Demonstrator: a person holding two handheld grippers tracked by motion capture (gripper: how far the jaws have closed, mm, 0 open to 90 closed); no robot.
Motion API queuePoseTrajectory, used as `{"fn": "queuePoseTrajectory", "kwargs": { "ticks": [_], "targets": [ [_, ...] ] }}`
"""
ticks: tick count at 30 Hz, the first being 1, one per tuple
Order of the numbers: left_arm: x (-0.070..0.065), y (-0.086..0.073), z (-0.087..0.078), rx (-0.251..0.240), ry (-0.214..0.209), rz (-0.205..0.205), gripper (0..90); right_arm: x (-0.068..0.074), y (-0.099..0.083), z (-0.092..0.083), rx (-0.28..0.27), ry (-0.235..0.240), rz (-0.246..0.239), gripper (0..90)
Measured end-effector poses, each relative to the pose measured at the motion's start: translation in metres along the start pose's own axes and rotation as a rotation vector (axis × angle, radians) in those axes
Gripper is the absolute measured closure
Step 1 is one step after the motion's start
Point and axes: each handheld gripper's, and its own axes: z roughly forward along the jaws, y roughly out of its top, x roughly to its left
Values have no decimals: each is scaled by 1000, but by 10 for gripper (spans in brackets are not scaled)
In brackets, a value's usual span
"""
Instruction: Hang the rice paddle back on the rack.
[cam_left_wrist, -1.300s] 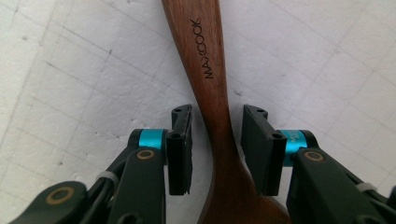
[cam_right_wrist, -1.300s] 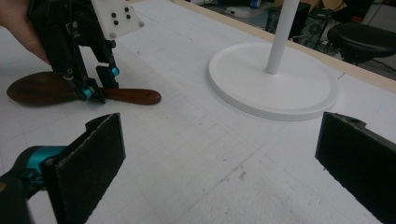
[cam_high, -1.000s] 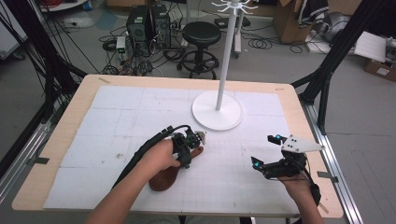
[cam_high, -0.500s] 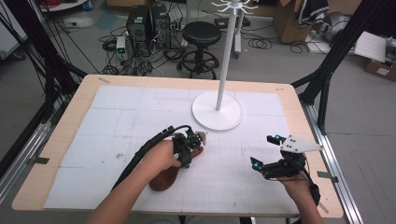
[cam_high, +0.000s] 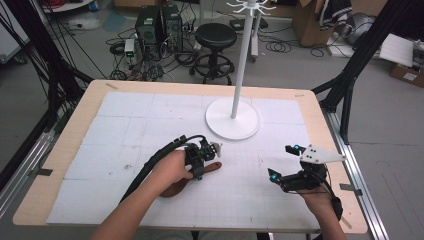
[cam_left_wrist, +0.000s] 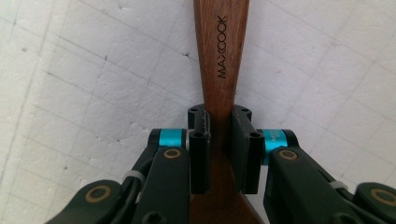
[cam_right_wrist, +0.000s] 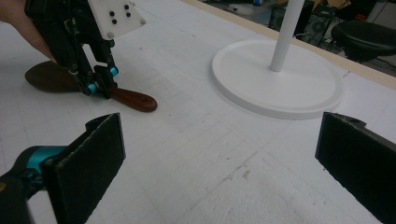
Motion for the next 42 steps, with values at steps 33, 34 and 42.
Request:
{"fn": "queuePoseTrajectory", "kwargs": {
  "ticks": [33, 34, 42],
  "targets": [
    [9, -19, -31, -211, -99, 108, 786, -1, -1, -1, 0, -4, 6, 5],
    [9, -20, -33, -226, -106, 105, 786, -2, -1, -1, -1, -5, 5, 6],
    [14, -29, -48, -308, -142, 98, 786, -2, -2, -1, -1, -4, 8, 5]
  ]
}}
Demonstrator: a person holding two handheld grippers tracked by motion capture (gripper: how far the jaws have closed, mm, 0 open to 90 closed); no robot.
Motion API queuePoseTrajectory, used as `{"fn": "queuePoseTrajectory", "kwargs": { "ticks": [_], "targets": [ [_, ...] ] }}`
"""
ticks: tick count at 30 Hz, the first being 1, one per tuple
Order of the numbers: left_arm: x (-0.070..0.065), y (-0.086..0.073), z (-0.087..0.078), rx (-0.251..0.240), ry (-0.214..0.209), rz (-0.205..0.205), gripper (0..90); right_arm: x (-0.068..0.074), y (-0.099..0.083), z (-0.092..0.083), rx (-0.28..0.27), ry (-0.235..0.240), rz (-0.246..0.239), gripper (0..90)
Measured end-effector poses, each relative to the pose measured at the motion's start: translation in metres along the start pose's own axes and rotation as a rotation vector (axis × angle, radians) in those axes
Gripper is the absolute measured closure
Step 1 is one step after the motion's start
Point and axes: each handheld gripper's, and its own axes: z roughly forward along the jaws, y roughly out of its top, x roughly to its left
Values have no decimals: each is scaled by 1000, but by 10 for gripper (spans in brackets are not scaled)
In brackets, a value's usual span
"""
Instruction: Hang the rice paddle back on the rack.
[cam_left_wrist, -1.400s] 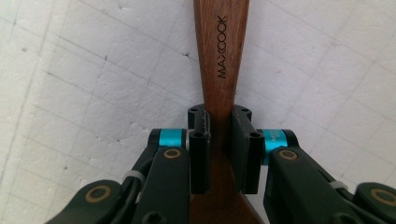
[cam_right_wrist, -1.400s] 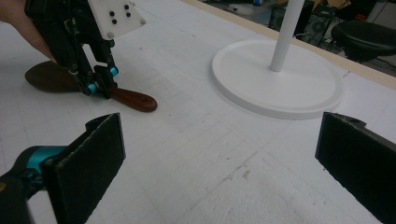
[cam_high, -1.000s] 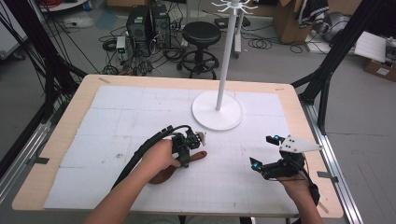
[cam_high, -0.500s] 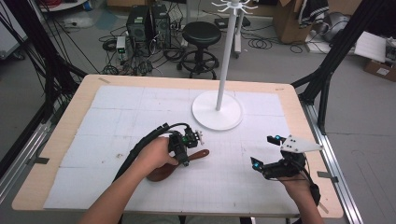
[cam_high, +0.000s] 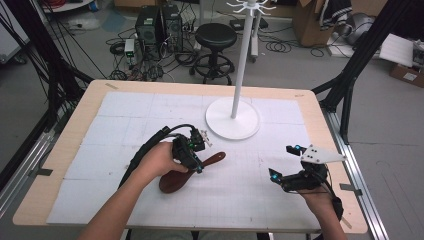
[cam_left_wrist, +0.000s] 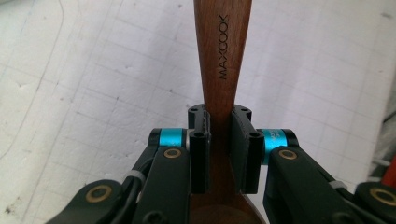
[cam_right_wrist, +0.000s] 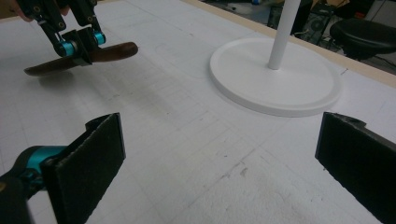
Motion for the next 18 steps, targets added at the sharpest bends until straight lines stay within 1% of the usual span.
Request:
{"fn": "queuePoseTrajectory", "kwargs": {
  "ticks": [4, 6, 9, 11, 13, 17, 18],
  "targets": [
    [1, -2, -5, -30, -10, 2, 787, 0, 0, 0, 1, -1, -5, 5],
    [2, -2, -7, -43, -22, -1, 786, 0, 0, 0, 0, -1, -2, 5],
    [3, -3, -12, -72, -32, -2, 786, -1, 0, 0, 1, -2, 1, 6],
    [3, -3, -15, -106, -30, -12, 786, -1, -1, -1, 1, -1, 3, 5],
    [5, -3, -19, -122, -50, -10, 786, -1, -1, -1, 0, -4, -1, 5],
    [6, -5, -23, -150, -63, -17, 787, -1, 0, -1, -1, -3, -3, 5],
    [7, -5, -25, -159, -60, -17, 786, -1, -1, -1, 1, -1, 0, 5]
  ]
}}
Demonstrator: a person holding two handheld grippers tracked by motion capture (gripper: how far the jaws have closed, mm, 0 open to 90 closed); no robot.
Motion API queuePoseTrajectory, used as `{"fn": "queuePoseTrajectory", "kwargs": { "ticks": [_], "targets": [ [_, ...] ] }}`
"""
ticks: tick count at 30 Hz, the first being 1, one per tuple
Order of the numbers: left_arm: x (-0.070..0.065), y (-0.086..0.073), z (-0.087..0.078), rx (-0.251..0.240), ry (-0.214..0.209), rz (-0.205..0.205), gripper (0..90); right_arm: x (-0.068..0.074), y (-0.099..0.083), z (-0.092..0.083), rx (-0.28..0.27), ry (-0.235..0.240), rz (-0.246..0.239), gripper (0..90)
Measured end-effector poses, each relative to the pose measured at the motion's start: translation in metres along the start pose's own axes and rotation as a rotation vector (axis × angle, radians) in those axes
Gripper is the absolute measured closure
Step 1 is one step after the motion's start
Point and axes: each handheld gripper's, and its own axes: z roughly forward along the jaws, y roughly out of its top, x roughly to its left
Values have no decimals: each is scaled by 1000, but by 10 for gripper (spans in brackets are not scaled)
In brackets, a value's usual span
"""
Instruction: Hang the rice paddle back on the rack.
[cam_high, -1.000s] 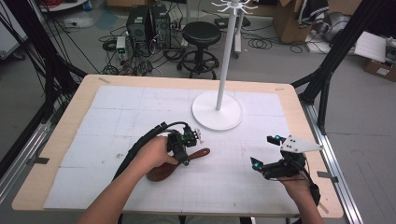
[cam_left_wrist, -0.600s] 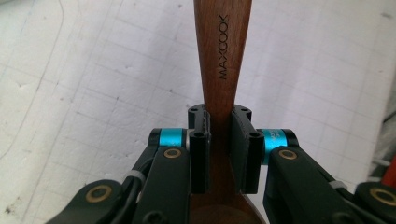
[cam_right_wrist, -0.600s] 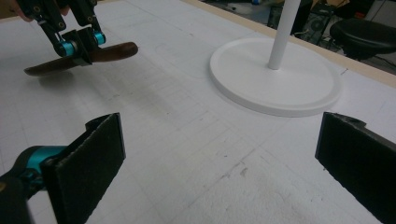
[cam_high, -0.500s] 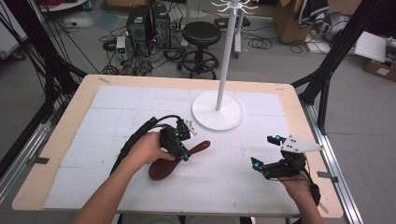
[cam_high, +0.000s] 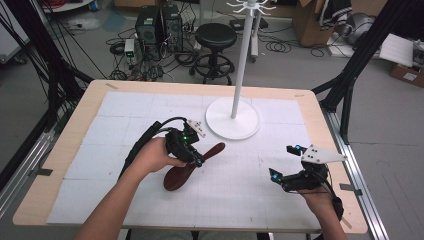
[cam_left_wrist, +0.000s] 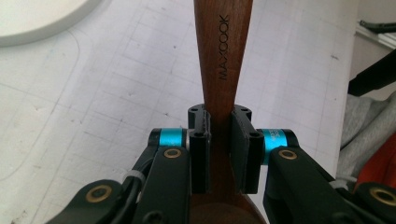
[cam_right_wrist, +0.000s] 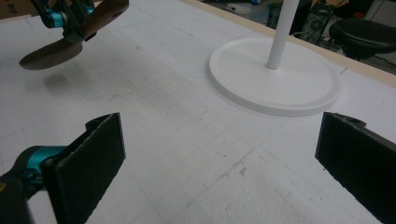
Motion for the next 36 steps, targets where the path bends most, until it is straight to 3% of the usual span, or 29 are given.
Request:
{"fn": "queuePoseTrajectory", "kwargs": {
  "ticks": [6, 22, 36],
  "targets": [
    [2, -2, -11, -17, 2, 0, 786, 0, 0, -1, -3, -4, 2, 5],
    [6, -10, -59, -83, 35, -9, 786, 0, 0, 0, -3, -3, -2, 6],
    [16, -13, -75, -163, 20, -31, 786, 0, 0, 1, 1, -1, 3, 5]
  ]
}}
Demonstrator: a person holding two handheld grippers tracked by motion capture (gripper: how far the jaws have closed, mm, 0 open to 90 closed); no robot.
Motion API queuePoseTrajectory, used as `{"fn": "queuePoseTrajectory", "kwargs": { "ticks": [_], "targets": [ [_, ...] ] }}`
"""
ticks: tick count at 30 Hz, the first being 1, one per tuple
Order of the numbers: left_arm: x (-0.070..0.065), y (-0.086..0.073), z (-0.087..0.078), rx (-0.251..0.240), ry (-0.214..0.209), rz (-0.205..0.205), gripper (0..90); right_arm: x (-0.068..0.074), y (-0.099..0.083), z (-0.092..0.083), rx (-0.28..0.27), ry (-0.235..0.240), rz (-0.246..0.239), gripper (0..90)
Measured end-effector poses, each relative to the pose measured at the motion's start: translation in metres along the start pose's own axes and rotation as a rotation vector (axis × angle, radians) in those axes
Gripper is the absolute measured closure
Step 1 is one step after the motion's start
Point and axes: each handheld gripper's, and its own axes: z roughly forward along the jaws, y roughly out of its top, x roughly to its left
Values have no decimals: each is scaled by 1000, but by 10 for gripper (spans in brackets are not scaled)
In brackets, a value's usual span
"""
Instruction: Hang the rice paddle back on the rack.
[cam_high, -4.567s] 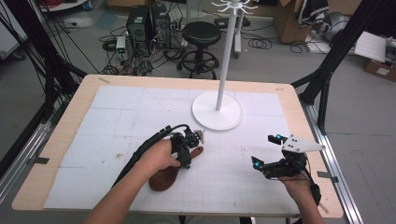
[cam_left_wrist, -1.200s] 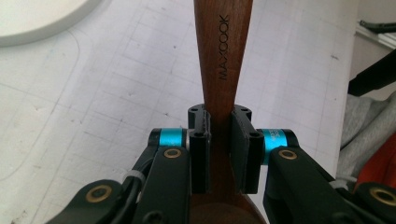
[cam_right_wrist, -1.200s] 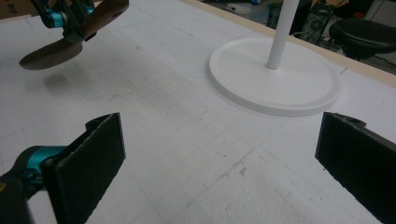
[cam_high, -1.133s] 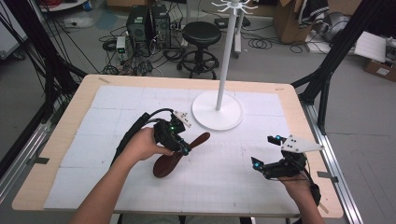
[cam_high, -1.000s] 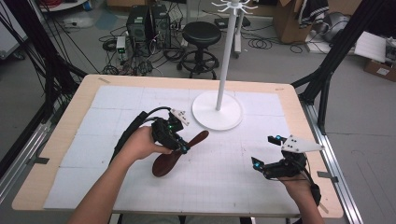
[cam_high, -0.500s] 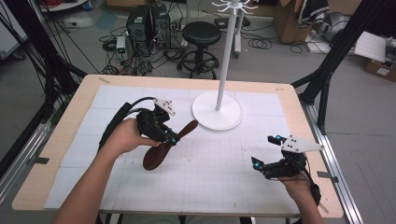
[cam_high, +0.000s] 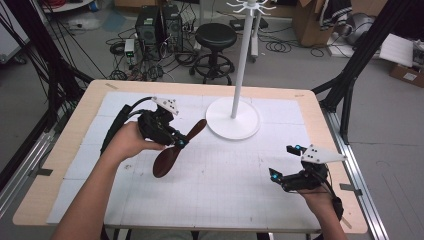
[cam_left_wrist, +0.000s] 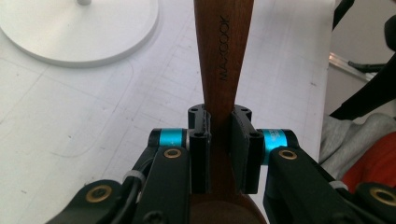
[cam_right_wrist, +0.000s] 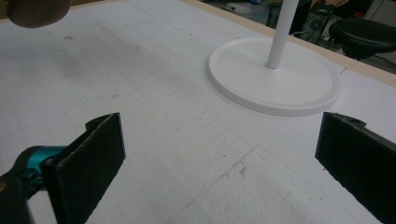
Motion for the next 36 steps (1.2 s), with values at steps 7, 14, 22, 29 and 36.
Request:
{"fn": "queuePoseTrajectory", "kwargs": {
  "ticks": [7, 14, 22, 29, 36],
  "targets": [
    [4, 4, -8, -26, 4, -1, 786, 0, 0, 0, 0, -2, 4, 5],
    [6, 15, -25, -68, 20, 9, 786, -1, 0, 0, -2, -1, 4, 5],
    [12, 19, -38, -118, 29, 5, 786, -1, 0, 0, -3, -2, 1, 5],
    [18, 23, -41, -123, 18, -3, 786, -1, -1, 0, -4, -3, 1, 5],
    [21, 37, -52, -127, 30, 8, 786, -2, -1, 0, -6, -6, -2, 5]
  ]
}}
